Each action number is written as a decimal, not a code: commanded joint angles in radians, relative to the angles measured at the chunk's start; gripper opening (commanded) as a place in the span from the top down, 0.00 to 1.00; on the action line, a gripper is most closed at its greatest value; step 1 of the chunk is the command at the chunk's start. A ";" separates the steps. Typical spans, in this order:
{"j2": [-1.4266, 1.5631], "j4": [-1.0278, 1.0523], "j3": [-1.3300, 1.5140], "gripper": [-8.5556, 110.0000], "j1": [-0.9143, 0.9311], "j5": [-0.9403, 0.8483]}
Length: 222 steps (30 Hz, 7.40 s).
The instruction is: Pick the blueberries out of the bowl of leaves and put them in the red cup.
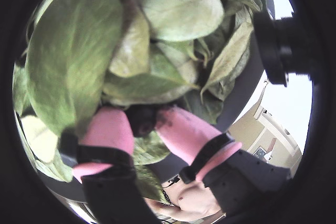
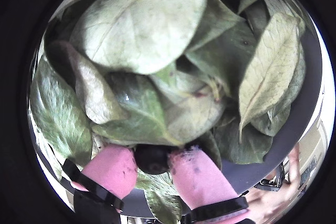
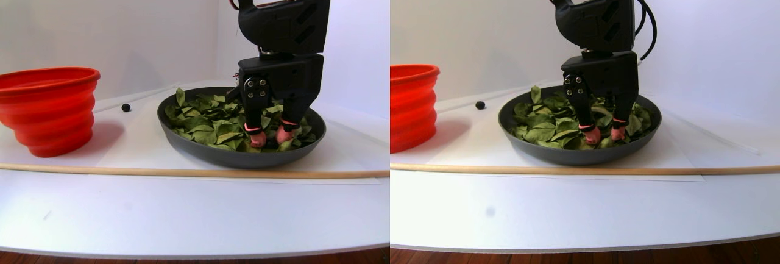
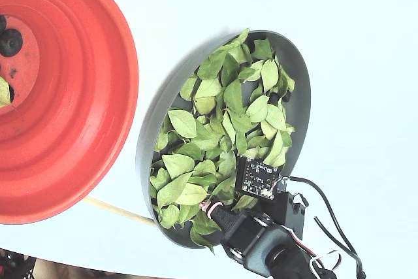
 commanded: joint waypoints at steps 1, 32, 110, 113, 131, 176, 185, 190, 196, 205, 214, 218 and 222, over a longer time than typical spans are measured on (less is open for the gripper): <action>-0.005 -0.025 0.000 0.83 -0.011 0.015; 0.219 0.028 0.066 0.83 -0.035 0.000; 0.811 0.463 0.179 0.84 -0.410 0.239; 0.824 0.466 0.184 0.84 -0.436 0.264; 0.865 0.499 0.164 0.84 -0.575 0.376; 0.822 0.414 0.080 0.83 -0.850 0.621; 0.816 0.388 0.087 0.83 -0.885 0.661; 0.818 0.382 0.094 0.82 -0.910 0.695; 0.815 0.370 0.106 0.82 -0.933 0.723; 0.816 0.360 0.109 0.80 -0.923 0.724; 0.845 0.376 0.124 0.80 -0.857 0.657; 0.865 0.391 0.132 0.80 -0.813 0.624; 0.868 0.399 0.135 0.80 -0.778 0.598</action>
